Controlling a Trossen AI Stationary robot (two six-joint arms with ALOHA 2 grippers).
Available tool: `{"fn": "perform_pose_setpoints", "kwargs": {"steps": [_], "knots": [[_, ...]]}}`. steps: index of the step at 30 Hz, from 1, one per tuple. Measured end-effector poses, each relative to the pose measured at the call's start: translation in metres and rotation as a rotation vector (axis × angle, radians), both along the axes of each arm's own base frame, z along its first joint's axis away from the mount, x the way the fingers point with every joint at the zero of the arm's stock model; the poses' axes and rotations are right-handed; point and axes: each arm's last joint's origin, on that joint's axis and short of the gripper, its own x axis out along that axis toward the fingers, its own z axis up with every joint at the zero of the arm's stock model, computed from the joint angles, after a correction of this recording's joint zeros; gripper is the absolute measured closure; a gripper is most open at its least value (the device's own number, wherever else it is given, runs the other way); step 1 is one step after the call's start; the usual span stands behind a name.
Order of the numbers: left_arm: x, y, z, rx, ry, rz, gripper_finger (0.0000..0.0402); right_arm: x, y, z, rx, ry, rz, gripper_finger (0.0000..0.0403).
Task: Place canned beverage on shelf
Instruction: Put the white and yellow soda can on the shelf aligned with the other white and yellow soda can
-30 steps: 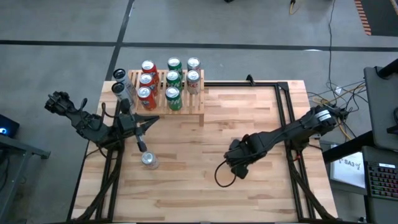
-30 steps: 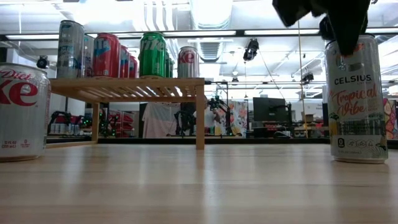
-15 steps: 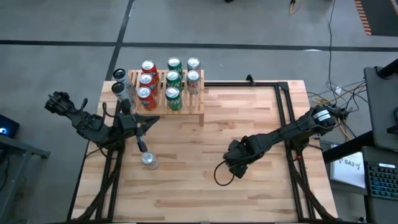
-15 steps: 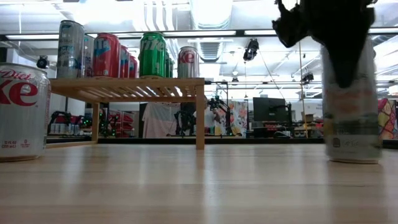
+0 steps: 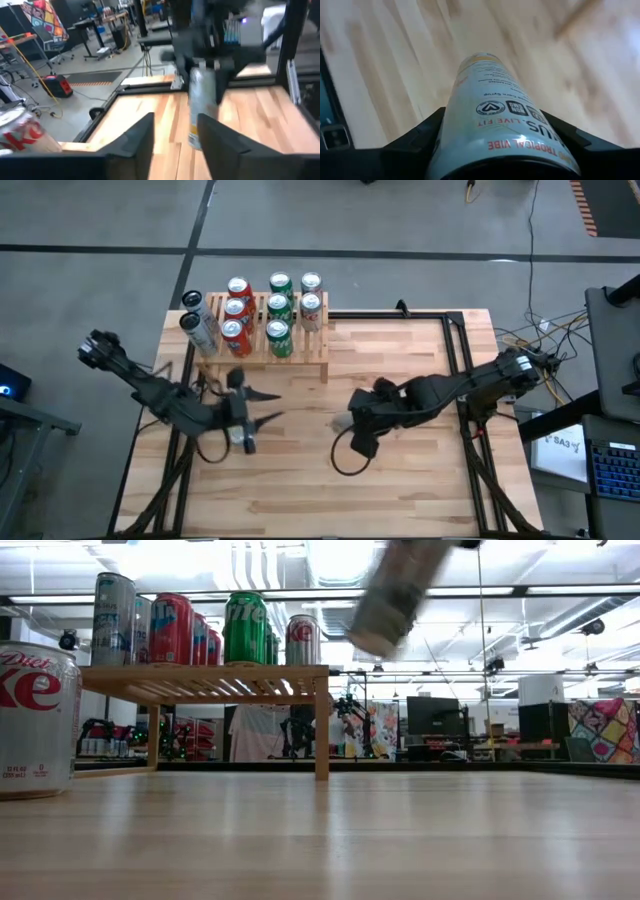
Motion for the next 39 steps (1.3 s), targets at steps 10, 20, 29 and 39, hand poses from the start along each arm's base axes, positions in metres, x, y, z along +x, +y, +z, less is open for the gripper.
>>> {"fn": "perform_pose_setpoints", "kwargs": {"steps": [10,20,29,39], "knots": [[0.038,-0.025,-0.042,0.093,0.137,0.015,0.0159,0.015,0.001,0.032,-0.19,-0.248,0.15,0.0174],[0.063,-0.037,-0.068,0.149,0.16,0.105,0.0143,0.03,0.005,0.025,-0.252,-0.286,0.179,0.0174],[0.082,-0.043,-0.091,0.161,0.175,0.14,0.0143,0.041,0.008,0.014,-0.269,-0.279,0.208,0.0174],[0.093,-0.043,-0.108,0.176,0.188,0.198,0.0143,0.052,0.012,0.003,-0.283,-0.269,0.223,0.0174]]}}
